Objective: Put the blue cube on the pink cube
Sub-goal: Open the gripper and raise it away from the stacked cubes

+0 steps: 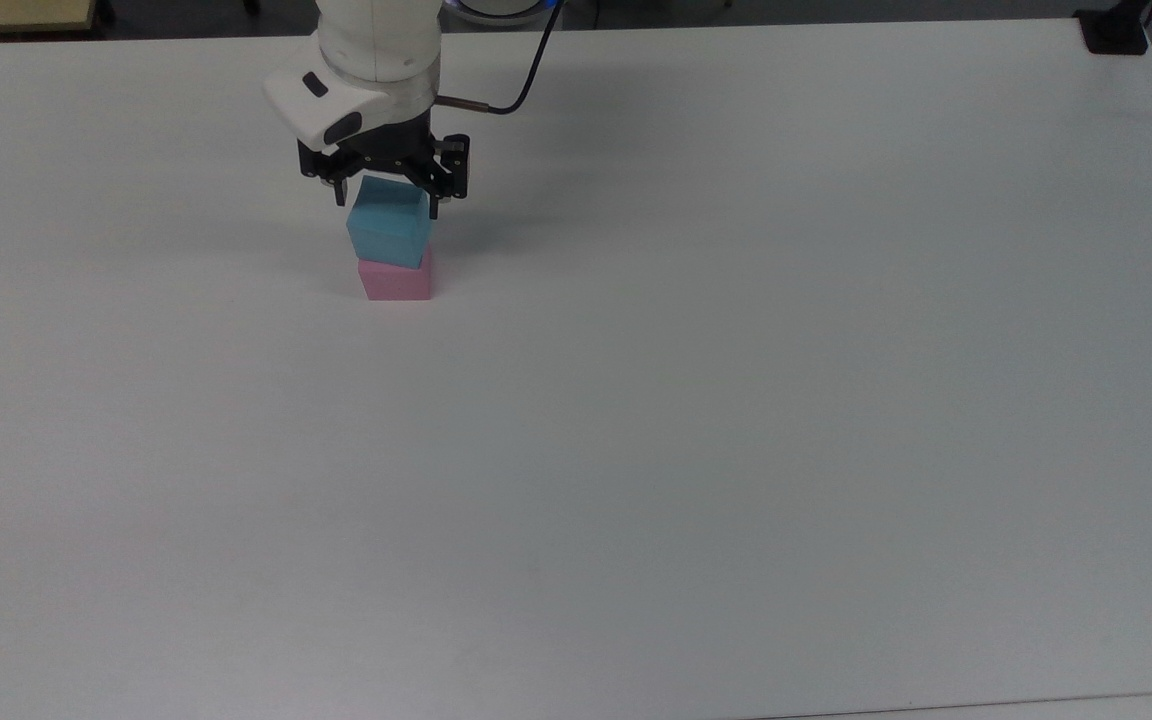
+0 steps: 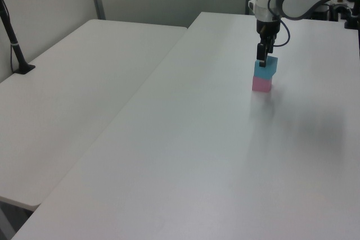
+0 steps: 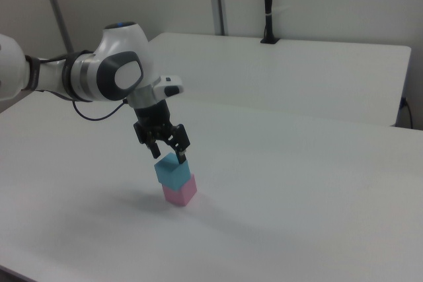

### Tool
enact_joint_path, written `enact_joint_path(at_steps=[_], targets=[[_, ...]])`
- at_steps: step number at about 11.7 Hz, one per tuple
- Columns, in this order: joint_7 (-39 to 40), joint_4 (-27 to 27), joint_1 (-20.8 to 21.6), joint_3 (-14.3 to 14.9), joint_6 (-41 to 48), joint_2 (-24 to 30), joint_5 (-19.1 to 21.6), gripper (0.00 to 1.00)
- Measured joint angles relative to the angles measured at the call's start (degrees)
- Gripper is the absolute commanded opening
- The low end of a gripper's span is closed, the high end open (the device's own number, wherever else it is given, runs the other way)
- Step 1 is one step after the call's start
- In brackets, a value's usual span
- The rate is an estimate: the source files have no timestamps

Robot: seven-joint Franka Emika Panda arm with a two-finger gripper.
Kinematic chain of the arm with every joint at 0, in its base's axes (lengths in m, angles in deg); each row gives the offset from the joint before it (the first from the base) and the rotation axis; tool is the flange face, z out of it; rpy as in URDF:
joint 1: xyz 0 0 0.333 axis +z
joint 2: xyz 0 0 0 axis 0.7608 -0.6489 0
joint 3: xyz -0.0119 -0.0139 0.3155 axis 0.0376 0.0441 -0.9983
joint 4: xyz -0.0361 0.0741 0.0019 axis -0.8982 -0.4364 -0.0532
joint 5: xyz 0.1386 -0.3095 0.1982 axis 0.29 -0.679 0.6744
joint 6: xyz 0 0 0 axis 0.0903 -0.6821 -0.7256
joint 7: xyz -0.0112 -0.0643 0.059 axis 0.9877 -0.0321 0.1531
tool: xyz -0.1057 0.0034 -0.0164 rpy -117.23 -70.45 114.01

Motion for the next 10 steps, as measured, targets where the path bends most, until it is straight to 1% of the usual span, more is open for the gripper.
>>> enact_joint_path(at_steps=[1,2,3,4,5,6,7,8,10], targets=[[0.0,-0.8,-0.1,0.0,0.2,0.3,0.0,0.91],[0.0,-2.8,-0.2,0.0,3.1,0.8,0.0,0.91],[-0.1,-6.2,-0.4,0.0,8.0,1.6,0.0,0.91],[-0.1,-10.5,-0.5,0.1,14.3,2.7,1.0,0.92],[-0.1,-14.8,-0.5,0.3,20.8,3.9,3.1,0.94],[-0.1,-18.8,-0.7,0.6,26.7,5.2,4.9,0.99],[0.0,-21.6,-0.8,0.9,31.4,6.7,6.5,1.00],[0.0,-22.7,-1.0,0.9,33.6,7.9,7.5,1.00],[0.0,-22.8,-1.0,0.9,33.9,8.7,8.0,1.00]])
